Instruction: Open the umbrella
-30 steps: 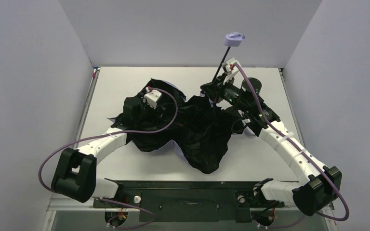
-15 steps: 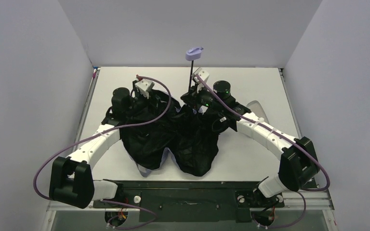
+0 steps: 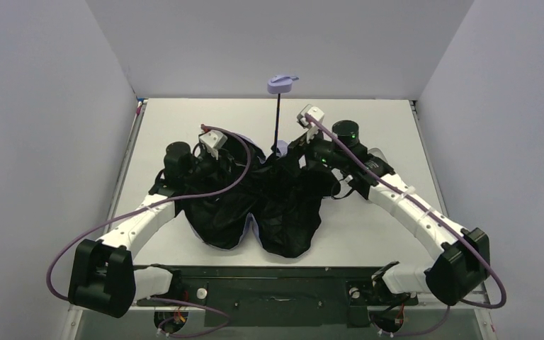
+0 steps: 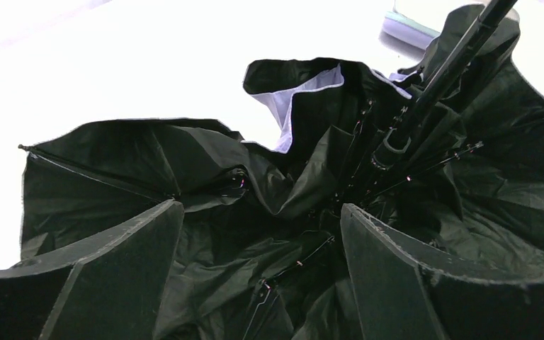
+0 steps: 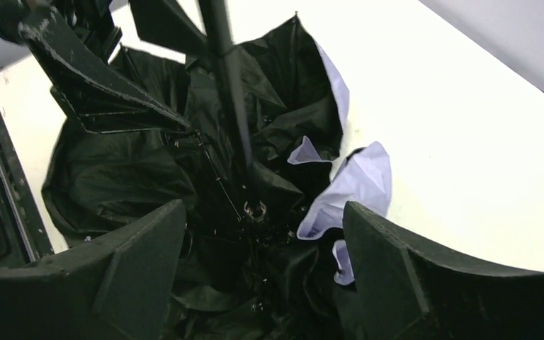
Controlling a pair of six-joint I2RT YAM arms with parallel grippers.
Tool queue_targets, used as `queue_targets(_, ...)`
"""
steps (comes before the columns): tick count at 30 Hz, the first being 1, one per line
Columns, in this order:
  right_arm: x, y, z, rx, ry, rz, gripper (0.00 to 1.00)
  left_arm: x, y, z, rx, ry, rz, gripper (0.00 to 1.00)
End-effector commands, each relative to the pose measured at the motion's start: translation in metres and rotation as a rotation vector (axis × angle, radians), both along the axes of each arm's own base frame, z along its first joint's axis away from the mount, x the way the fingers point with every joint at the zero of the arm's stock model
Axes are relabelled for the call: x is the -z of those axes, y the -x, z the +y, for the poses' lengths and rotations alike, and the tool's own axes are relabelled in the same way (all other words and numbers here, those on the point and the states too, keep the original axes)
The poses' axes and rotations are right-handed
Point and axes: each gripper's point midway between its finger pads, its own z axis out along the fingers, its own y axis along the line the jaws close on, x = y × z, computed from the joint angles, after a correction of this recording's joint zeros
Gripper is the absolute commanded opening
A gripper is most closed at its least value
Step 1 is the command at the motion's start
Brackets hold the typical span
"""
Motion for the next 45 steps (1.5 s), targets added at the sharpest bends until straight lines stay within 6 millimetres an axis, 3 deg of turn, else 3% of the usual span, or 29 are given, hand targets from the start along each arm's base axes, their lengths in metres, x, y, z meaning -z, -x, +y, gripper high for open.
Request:
queue_targets(1,0.004,0.012,-0.022,0.079,-0.041,0.13,0.7,-0.02,-0.006,-0.008,0.047,-0.017,-0.11,0.77)
queue_targets(4,0.024,0.014,-0.029,0.116,-0.031,0.21,0.52,-0.012,-0.005,-0.013,0.063,-0.055,-0.127,0.6)
queue_targets(5,0.034,0.016,-0.031,0.128,-0.029,0.241,0.43,-0.011,-0.003,-0.016,0.076,-0.06,-0.133,0.58)
queue_targets(9,0.052,0.019,-0.027,0.145,-0.048,0.322,0.28,0.003,0.008,-0.03,0.148,-0.114,-0.153,0.49)
queue_targets(13,0.068,0.022,-0.014,0.134,-0.057,0.377,0.22,0.013,0.019,-0.043,0.226,-0.176,-0.186,0.45)
queue_targets(18,0.097,0.018,0.002,0.136,-0.06,0.467,0.18,0.008,0.047,-0.067,0.34,-0.158,-0.211,0.45)
queue_targets(24,0.127,0.011,0.003,0.176,-0.026,0.527,0.19,-0.008,0.062,-0.096,0.409,-0.08,-0.183,0.52)
queue_targets(26,0.142,0.009,-0.002,0.201,0.01,0.539,0.2,-0.006,0.068,-0.105,0.429,-0.061,-0.141,0.53)
queue_targets(28,0.154,0.006,-0.009,0.227,0.04,0.555,0.21,0.006,0.072,-0.111,0.427,-0.072,-0.097,0.54)
queue_targets(31,0.164,-0.001,-0.024,0.27,0.085,0.564,0.25,0.031,0.068,-0.105,0.353,-0.125,-0.017,0.51)
queue_targets(33,0.169,-0.005,-0.035,0.291,0.117,0.562,0.29,0.048,0.069,-0.095,0.334,-0.192,0.038,0.4)
queue_targets(36,0.175,-0.012,-0.053,0.329,0.16,0.558,0.32,0.063,0.081,-0.08,0.328,-0.264,0.089,0.11)
queue_targets(40,0.191,-0.02,-0.073,0.387,0.221,0.577,0.35,0.074,0.112,-0.064,0.376,-0.309,0.155,0.04)
queue_targets(45,0.205,-0.028,-0.089,0.437,0.259,0.623,0.43,0.111,0.134,-0.045,0.392,-0.427,0.29,0.0)
